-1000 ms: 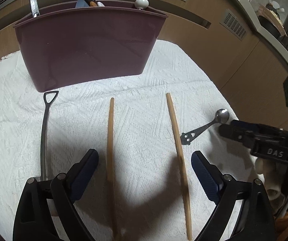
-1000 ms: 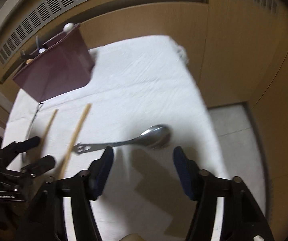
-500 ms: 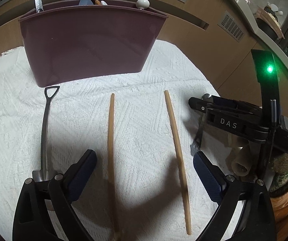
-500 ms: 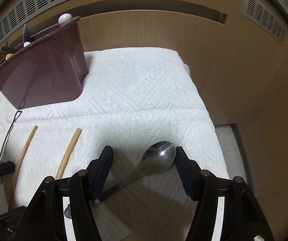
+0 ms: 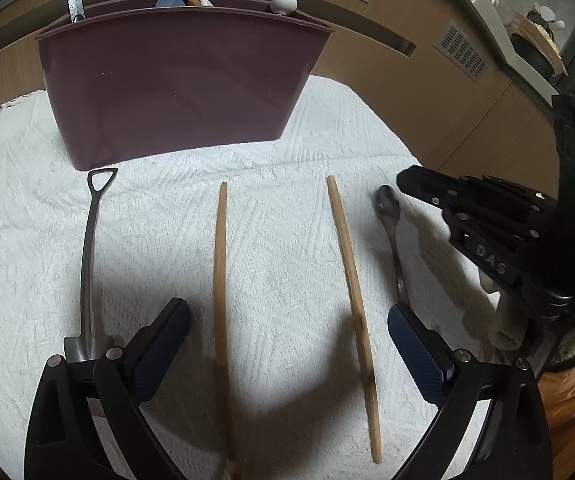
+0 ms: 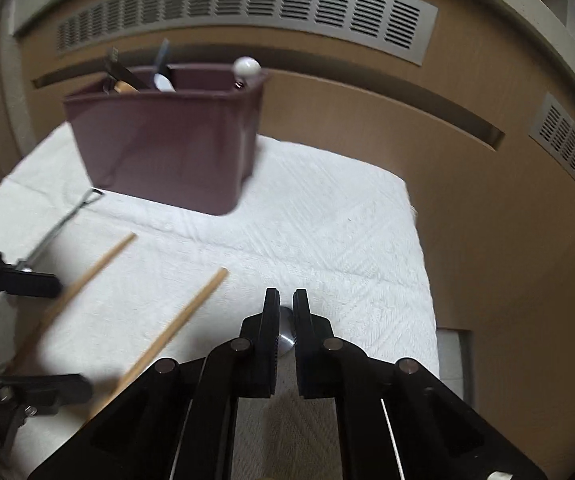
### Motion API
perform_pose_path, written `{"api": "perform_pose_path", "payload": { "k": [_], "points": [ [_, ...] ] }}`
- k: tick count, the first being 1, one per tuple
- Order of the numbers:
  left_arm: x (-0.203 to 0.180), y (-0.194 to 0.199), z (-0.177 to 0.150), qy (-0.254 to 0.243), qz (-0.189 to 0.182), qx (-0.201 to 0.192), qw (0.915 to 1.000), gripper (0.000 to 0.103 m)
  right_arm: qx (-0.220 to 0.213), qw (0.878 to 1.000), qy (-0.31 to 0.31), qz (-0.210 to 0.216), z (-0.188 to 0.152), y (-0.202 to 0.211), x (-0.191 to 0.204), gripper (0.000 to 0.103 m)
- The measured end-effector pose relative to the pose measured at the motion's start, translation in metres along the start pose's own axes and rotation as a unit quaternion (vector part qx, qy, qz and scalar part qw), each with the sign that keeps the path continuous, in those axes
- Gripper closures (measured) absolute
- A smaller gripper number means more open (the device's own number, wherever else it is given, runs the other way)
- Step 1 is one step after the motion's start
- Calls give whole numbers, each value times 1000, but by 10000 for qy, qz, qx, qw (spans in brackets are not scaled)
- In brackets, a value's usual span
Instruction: Organize utensils
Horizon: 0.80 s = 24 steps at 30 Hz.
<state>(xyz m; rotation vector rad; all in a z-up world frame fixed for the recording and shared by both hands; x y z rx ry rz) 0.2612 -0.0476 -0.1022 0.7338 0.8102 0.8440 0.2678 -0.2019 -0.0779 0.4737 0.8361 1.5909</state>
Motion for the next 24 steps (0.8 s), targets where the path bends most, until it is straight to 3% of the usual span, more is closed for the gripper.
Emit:
{"api": "perform_pose_path", "payload": {
  "k": [1, 2, 3, 5, 8, 11, 12, 16, 18, 20, 22, 24],
  "points": [
    [0, 0, 0, 0, 9, 0, 10000, 4, 18, 10000, -10, 31, -1, 2, -1, 95],
    [0, 0, -1, 7, 19, -7, 10000, 4, 41, 10000, -41, 39, -3, 4, -3, 87],
    [-1, 0, -1, 15, 19, -12, 10000, 4, 82, 9999, -86, 27, -7, 8, -6, 73],
    [-1, -1, -2, 35, -4, -19, 10000, 3, 209, 9996, -199, -67, -15, 11, -8, 55],
    [0, 0, -2, 49, -48, -52, 10000, 2, 444, 9984, -292, -177, -25, 12, -1, 49],
    [3, 2, -2, 88, -124, -64, 9999, 2, 675, 9973, -22, -281, -32, 9, 17, 27],
    [4, 3, -3, 106, -160, -42, 9998, 2, 704, 9967, 108, -379, -34, 8, 22, 25],
    [6, 4, -3, 134, -208, -19, 9997, 2, 704, 9941, 432, -700, -38, 10, 25, 25],
    [7, 4, -3, 142, -215, -29, 9997, 2, 710, 9886, 468, -1240, -36, 11, 12, 25],
    [6, 4, -3, 150, -228, -37, 9996, 1, 593, 9901, 327, -1230, -32, 13, 1, 24],
    [6, 4, -3, 144, -218, -32, 9997, 1, 518, 9966, -10, -648, -25, 12, -7, 34],
    [7, 4, -3, 152, -222, -13, 9996, 1, 627, 9974, -263, -256, -18, 1, -8, 64]
  ]
}}
Point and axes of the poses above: each gripper's, at about its wrist camera, not at the fingertips, and y roughly against the way its jaws point, x to its left, z to its top, the point moved 2 cm from there along -y, roughly the way its jaws point
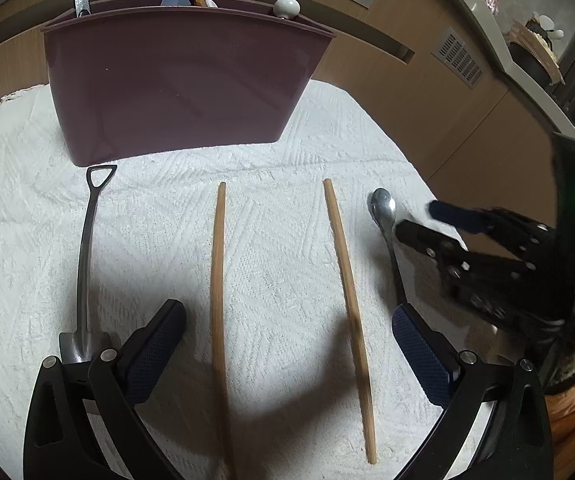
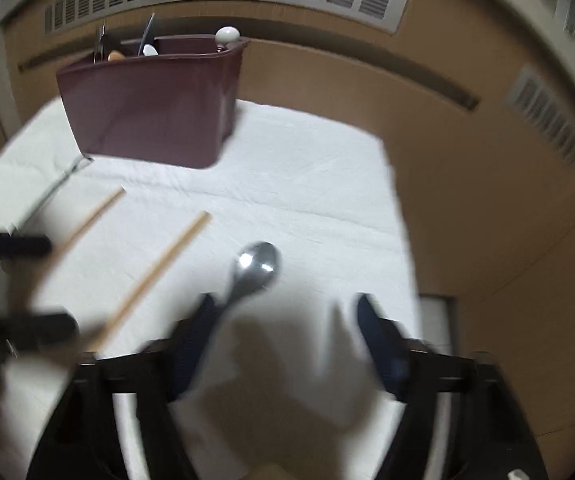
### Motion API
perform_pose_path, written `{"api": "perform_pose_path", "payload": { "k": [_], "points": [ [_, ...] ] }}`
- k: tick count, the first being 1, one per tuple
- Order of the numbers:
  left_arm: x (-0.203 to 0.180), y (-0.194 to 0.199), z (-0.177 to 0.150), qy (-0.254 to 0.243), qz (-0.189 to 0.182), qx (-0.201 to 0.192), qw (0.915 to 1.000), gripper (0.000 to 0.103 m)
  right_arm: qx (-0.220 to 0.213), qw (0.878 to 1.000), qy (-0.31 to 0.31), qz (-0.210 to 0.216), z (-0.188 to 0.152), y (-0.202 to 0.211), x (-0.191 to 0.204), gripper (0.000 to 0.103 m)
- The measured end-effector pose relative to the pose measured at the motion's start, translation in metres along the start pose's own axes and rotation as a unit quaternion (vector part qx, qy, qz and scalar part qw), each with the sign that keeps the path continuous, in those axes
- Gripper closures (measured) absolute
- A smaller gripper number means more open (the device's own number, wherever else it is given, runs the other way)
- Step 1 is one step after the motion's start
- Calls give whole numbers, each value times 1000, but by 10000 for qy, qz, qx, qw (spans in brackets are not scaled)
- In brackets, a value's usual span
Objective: Organize utensils
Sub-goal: 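Lift the silver spoon with the right tool toward the caddy, then grasp a wooden chopstick with the left tool while the right tool holds the silver spoon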
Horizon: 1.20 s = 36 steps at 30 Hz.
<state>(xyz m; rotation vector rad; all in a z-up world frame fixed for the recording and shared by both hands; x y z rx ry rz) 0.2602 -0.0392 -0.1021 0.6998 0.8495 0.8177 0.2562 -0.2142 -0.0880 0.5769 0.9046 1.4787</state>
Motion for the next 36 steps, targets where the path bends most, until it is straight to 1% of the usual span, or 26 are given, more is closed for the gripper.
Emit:
{"api": "perform_pose_path", "payload": {
  "k": [2, 5, 9, 11, 13, 14, 15, 17, 18, 20, 21, 23, 25, 26, 27, 28, 29, 30, 32, 33, 34, 36],
  "points": [
    [1, 0, 0, 35, -18, 8, 10000, 1, 180, 9994, -260, 137, 5, -12, 2, 68],
    [0, 0, 0, 48, -19, -7, 10000, 1, 340, 9961, -694, 416, 8, -21, 6, 68],
    [0, 0, 0, 49, -19, -25, 10000, 0, 343, 9944, -988, 131, 12, -25, 11, 67],
    [1, 1, 0, 88, -65, -31, 9999, 0, 348, 9928, -1145, 92, 15, -28, 12, 67],
    [2, 2, -1, 128, -99, -39, 9999, 0, 332, 9936, -1074, 51, 18, -30, 15, 69],
    [2, 3, -1, 144, -126, -38, 9998, 0, 293, 9947, -982, 69, 18, -30, 16, 76],
    [2, 3, -1, 154, -138, -35, 9998, 0, 262, 9960, -847, 140, 18, -29, 19, 77],
    [1, 3, -1, 162, -116, -32, 9998, 0, 202, 9977, -626, 152, 18, -26, 21, 77],
    [2, 4, -1, 165, -129, -13, 9998, 0, 136, 9979, -574, 253, 17, -22, 21, 77],
    [1, 5, -1, 161, -150, 13, 9998, 0, -37, 9983, -474, 345, 16, -11, 21, 77],
    [1, 5, -1, 180, -140, 9, 9997, 0, -223, 9983, -412, 354, 16, -1, 19, 77],
    [1, 7, 0, 304, -54, -25, 9995, 3, -455, 9975, -397, 364, 18, 13, 15, 77],
    [4, 10, 4, 436, 145, -66, 9989, 16, -765, 9952, -440, 415, 19, 33, 9, 77],
    [6, 11, 7, 446, 267, -98, 9986, 18, -909, 9940, -449, 422, 19, 40, 7, 77],
    [7, 13, 11, 405, 437, -135, 9981, 24, -1034, 9927, -451, 436, 18, 48, 8, 77],
    [8, 13, 15, 347, 568, -148, 9977, 33, -1137, 9914, -444, 472, 18, 53, 7, 77],
    [8, 12, 20, 246, 769, -137, 9966, 38, -1205, 9905, -436, 506, 20, 54, 7, 77],
    [7, 10, 24, 151, 946, -98, 9953, 46, -1315, 9888, -433, 564, 18, 58, 7, 77],
    [4, 1, 30, -54, 1158, 58, 9932, 51, -1395, 9870, -444, 656, 17, 61, 6, 77],
    [1, -6, 32, -170, 1262, 174, 9917, 56, -1421, 9860, -481, 729, 16, 61, 5, 77],
    [-2, -10, 33, -262, 1343, 250, 9903, 64, -1429, 9852, -512, 793, 15, 60, 3, 77],
    [-7, -17, 35, -426, 1525, 314, 9869, 72, -1450, 9844, -560, 829, 13, 60, 0, 77]
  ]
}}
Point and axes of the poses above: each gripper's, at about its wrist camera, not at the fingertips, and y roughly against the way its jaws point, x to its left, z to its top, the point moved 2 cm from there along -y, roughly the way its jaws point
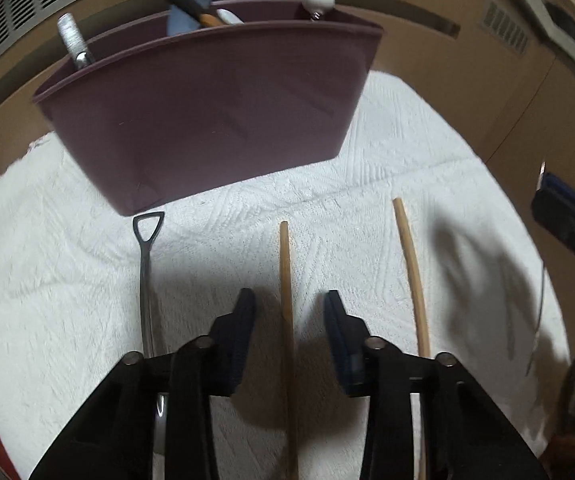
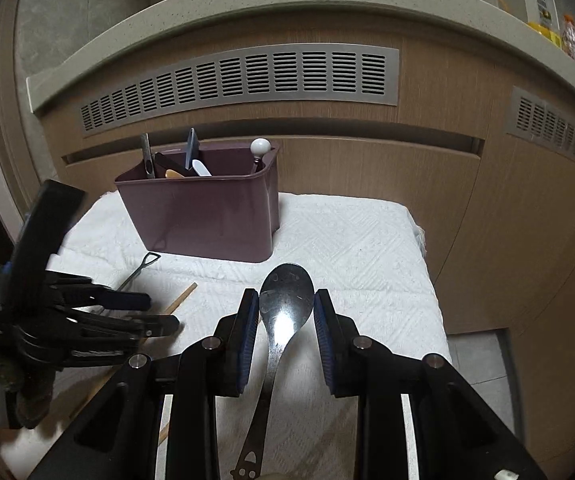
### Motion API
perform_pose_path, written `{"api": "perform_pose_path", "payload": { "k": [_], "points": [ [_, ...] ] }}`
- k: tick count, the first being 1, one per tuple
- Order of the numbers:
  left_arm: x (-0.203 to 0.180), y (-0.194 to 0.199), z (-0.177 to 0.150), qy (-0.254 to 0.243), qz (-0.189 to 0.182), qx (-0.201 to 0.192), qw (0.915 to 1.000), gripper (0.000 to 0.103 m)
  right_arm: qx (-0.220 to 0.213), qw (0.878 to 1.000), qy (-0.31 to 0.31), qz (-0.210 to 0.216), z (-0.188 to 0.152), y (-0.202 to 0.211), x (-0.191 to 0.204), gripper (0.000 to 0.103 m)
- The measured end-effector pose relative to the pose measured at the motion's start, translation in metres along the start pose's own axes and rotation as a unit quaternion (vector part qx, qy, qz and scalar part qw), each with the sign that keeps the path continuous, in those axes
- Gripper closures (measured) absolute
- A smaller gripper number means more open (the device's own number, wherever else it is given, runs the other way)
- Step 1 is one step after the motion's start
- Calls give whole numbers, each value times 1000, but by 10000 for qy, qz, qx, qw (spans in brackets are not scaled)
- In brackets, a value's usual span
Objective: Organize utensils
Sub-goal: 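Grasp a wooden chopstick with the left tool while the right tool holds the silver spoon, then carry the chopstick with the left tool and spoon with the right tool into the caddy, release both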
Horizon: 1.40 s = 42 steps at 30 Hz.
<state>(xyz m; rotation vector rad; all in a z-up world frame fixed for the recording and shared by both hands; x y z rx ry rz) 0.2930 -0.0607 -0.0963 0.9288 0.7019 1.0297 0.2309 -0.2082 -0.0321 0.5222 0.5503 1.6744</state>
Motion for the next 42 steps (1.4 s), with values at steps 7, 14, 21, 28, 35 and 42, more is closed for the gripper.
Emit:
{"api": "perform_pose_path", "payload": {
  "k": [7, 14, 21, 28, 35, 42],
  "points": [
    [-7, -6, 11, -191, 264, 200, 9993, 85, -37, 9999, -39, 86, -5, 2, -5, 77],
    [-1, -11, 24, 66, -31, 336, 9994, 84, -61, 10000, -37, 58, -6, 4, -4, 77],
    [-12, 5, 5, 120, 137, -601, 9980, 98, 5, 10000, -32, 3, -6, 8, -2, 77],
    [0, 92, -9, 639, -262, -1889, 9796, 98, -71, 9999, 73, 55, -1, 30, 7, 77],
    [14, 196, 7, 624, -329, -3161, 9461, 98, -717, 9969, 307, 96, 34, 75, 27, 77],
    [25, 275, 62, 327, 78, -4146, 9094, 98, -1584, 9853, 637, 9, 125, 114, 42, 77]
  ]
}}
Point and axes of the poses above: each gripper's, at about its wrist camera, not at the fingertips, and y roughly against the way its jaws point, x to its left, z to its top, the point moved 2 cm from there along -y, roughly the way its jaws point
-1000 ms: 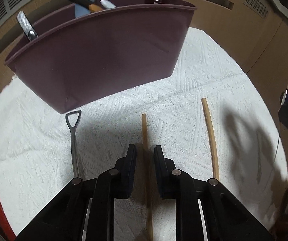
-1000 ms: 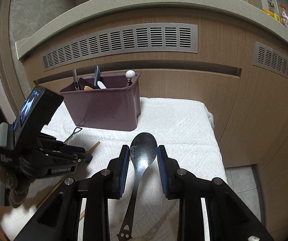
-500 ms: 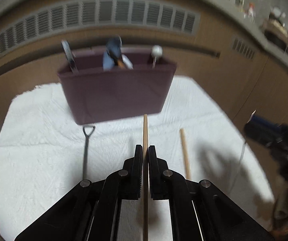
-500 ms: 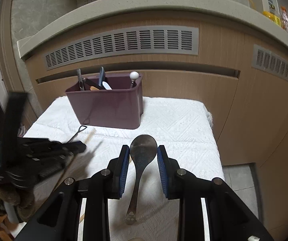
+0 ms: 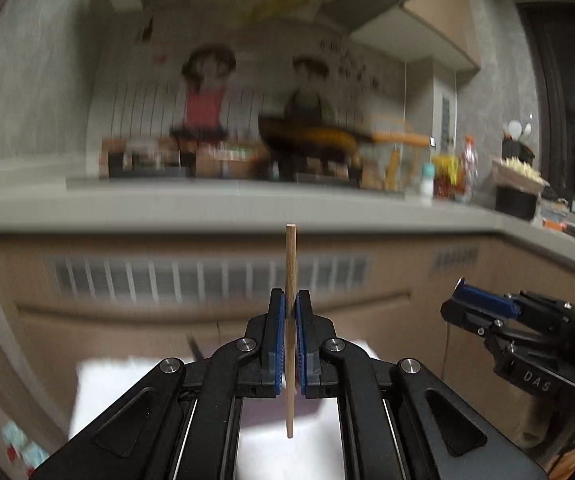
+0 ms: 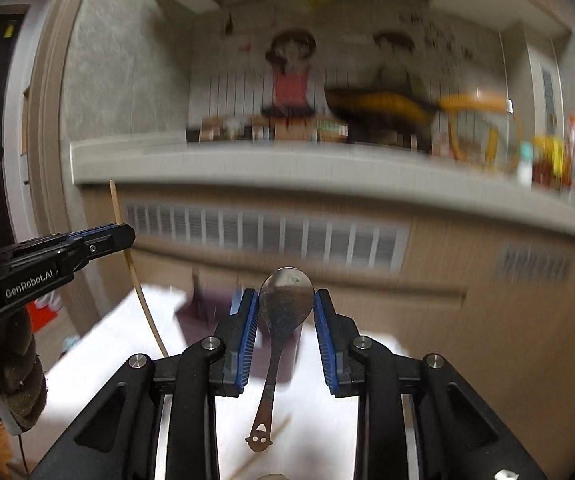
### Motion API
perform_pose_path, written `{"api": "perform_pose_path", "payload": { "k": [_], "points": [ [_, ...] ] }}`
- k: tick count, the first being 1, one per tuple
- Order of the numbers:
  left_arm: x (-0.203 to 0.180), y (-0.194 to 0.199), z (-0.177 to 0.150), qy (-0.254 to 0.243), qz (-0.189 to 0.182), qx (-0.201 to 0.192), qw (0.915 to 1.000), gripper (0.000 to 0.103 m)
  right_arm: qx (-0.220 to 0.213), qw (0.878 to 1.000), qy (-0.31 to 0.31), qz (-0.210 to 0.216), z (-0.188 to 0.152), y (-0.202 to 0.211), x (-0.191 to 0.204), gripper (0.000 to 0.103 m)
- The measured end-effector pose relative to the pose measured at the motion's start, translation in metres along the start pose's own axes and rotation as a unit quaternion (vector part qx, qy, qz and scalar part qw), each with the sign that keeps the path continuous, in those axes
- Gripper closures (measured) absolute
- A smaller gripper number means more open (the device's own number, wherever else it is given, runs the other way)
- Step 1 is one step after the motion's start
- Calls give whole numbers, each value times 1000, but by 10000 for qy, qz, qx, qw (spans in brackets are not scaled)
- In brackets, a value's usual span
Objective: Organize utensils
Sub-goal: 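Carry the chopstick with the left tool and spoon with the right tool into the caddy, release both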
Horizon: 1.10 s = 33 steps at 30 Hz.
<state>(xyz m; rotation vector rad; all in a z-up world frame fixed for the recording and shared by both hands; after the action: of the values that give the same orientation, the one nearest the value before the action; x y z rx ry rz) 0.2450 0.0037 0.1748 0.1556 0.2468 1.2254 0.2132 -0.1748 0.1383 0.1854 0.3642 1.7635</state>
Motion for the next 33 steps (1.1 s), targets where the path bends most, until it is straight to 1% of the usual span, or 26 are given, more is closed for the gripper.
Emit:
{"api": "perform_pose_path", "payload": {
  "k": [2, 5, 7, 10, 13, 16, 20, 24, 27, 29, 33],
  "points": [
    [8, -2, 27, -22, 39, -222, 9997, 98, -165, 9998, 64, -66, 25, -6, -1, 77],
    [21, -9, 52, 36, 51, -363, 9993, 98, -342, 9992, 70, -169, 58, -24, -6, 77],
    [30, -21, 58, 100, 39, -364, 9993, 98, -352, 9993, 32, -138, 66, -38, -7, 77],
    [40, -43, 56, 110, 71, -314, 9994, 98, -317, 9995, 2, -82, 68, -66, -6, 77],
    [47, -68, 38, 89, 130, -169, 9997, 98, -217, 9998, 0, -5, 57, -93, -1, 77],
    [56, -94, 11, 187, 120, 104, 9997, 98, -88, 10000, 18, 16, 42, -118, 6, 77],
    [72, -128, -26, 393, 119, 535, 9977, 98, 142, 9999, 14, -12, 14, -155, 12, 77],
    [82, -154, -62, 540, 83, 1003, 9935, 98, 377, 9989, 241, -115, -15, -185, 19, 77],
    [85, -170, -86, 615, 65, 1334, 9891, 98, 704, 9973, 216, 52, -36, -201, 22, 77],
    [87, -179, -100, 691, 105, 1540, 9856, 96, 894, 9958, 178, 111, -49, -209, 23, 77],
    [91, -186, -119, 764, 216, 1739, 9816, 94, 1394, 9900, 125, 176, -74, -222, 23, 76]
  ]
}}
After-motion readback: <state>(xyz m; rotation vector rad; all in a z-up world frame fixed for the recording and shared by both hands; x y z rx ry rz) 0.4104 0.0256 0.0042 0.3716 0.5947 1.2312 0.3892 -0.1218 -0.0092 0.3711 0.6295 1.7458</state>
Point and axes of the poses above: each gripper's, at about its wrist camera, not at the fingertips, and y roughly against the way its jaws point, x to its left, z to its top, the point moved 2 cm from there along -y, roughly the way its jaws point
